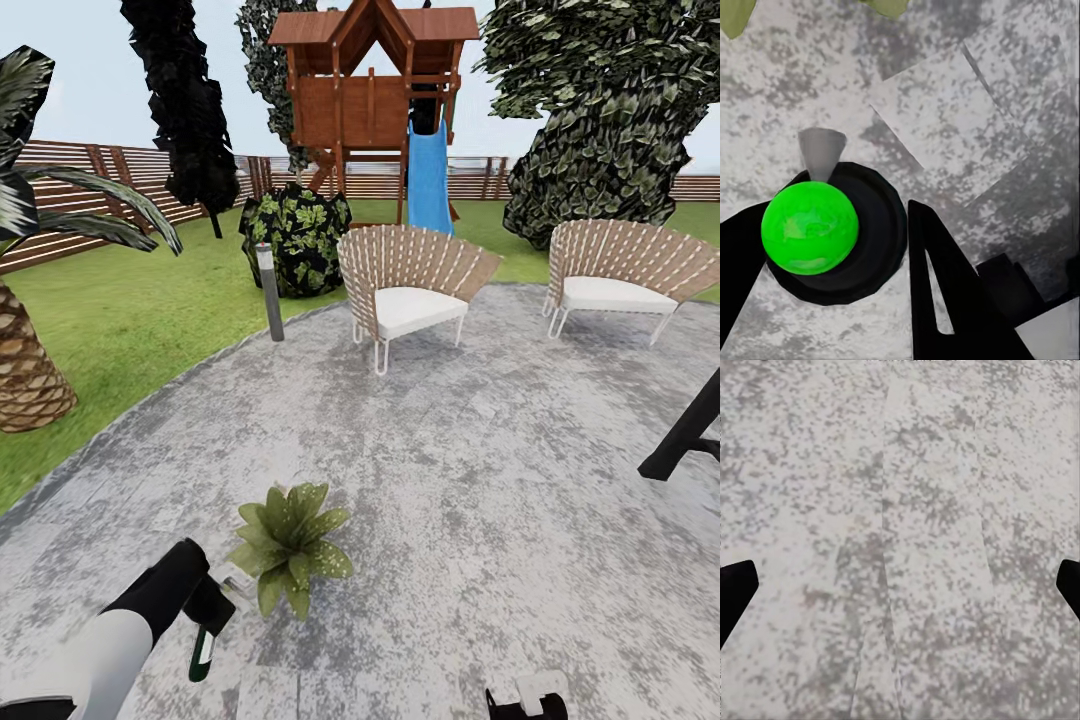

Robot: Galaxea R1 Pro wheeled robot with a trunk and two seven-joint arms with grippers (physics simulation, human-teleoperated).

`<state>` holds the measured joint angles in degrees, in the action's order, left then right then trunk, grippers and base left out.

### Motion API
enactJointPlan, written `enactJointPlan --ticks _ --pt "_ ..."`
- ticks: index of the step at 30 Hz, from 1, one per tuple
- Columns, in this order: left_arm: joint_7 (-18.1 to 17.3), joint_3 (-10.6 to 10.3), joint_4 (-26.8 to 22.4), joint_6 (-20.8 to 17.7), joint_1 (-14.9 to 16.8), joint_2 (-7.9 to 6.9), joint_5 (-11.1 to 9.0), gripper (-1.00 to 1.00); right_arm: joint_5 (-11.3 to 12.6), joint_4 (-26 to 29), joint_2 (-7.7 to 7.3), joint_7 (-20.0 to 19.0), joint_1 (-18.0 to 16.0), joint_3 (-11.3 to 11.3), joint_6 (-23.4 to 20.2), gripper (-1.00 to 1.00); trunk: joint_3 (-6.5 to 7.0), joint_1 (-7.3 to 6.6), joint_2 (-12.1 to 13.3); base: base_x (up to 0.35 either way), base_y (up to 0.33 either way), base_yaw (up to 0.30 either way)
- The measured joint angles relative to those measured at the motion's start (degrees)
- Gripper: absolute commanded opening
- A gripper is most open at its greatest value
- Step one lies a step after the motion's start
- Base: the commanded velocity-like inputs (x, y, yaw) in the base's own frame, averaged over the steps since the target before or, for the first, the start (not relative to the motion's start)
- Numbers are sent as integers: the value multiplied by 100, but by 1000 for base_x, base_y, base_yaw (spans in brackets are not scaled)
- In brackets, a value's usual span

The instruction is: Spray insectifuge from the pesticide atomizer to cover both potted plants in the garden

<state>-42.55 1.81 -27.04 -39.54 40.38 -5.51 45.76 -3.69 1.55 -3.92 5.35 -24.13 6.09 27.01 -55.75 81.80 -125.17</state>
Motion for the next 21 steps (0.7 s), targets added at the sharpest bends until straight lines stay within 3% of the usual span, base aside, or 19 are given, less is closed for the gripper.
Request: enactJointPlan --ticks 3,6,13,21 --pt "5 17 103 2 -12 101 -153 -100 3 6 5 5 0 -1 0 100 0 0 0 0 0 0" --pt "13 11 411 31 -37 148 -164 -100 10 7 5 7 0 -1 0 100 0 0 0 0 0 0" --pt "218 7 506 292 -222 110 -185 -100 19 7 5 7 -1 -2 0 100 0 0 0 0 0 -16" --pt "347 18 500 298 -224 97 -201 -100 19 9 6 7 1 -1 -3 100 0 1 0 -52 124 -180"
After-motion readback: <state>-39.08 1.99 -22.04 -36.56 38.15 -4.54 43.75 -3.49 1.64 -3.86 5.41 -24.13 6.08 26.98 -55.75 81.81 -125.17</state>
